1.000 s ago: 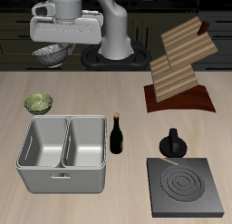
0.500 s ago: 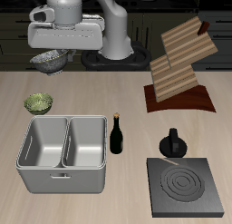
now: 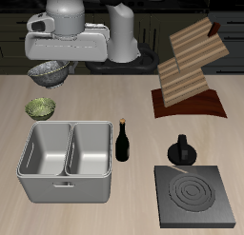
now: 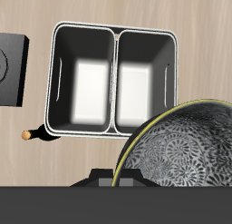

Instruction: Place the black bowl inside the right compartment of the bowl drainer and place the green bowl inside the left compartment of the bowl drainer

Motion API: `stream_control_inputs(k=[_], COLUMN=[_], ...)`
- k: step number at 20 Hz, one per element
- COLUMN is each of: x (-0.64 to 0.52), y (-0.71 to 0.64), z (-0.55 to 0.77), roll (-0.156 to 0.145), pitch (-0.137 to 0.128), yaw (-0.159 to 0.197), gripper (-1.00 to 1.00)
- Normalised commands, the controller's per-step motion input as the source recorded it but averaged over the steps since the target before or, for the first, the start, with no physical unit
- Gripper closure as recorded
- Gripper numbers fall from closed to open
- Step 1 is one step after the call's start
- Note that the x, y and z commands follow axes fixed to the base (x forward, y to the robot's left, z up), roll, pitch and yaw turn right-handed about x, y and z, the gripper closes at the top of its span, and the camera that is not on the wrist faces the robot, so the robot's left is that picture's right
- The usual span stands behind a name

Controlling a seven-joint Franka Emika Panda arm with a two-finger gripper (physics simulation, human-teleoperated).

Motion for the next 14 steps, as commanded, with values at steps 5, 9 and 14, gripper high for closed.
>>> stream_control_inputs(k=[5, 9, 14], x=[0.23, 0.15, 0.20], y=[-0.03, 0.03, -0.07], z=[-0.07, -0.02, -0.11], roll=[-0.012, -0.004, -0.025], pitch=[0.013, 0.010, 0.025], yaw=[0.013, -0.007, 0.021], gripper=[1.00, 1.00, 1.00])
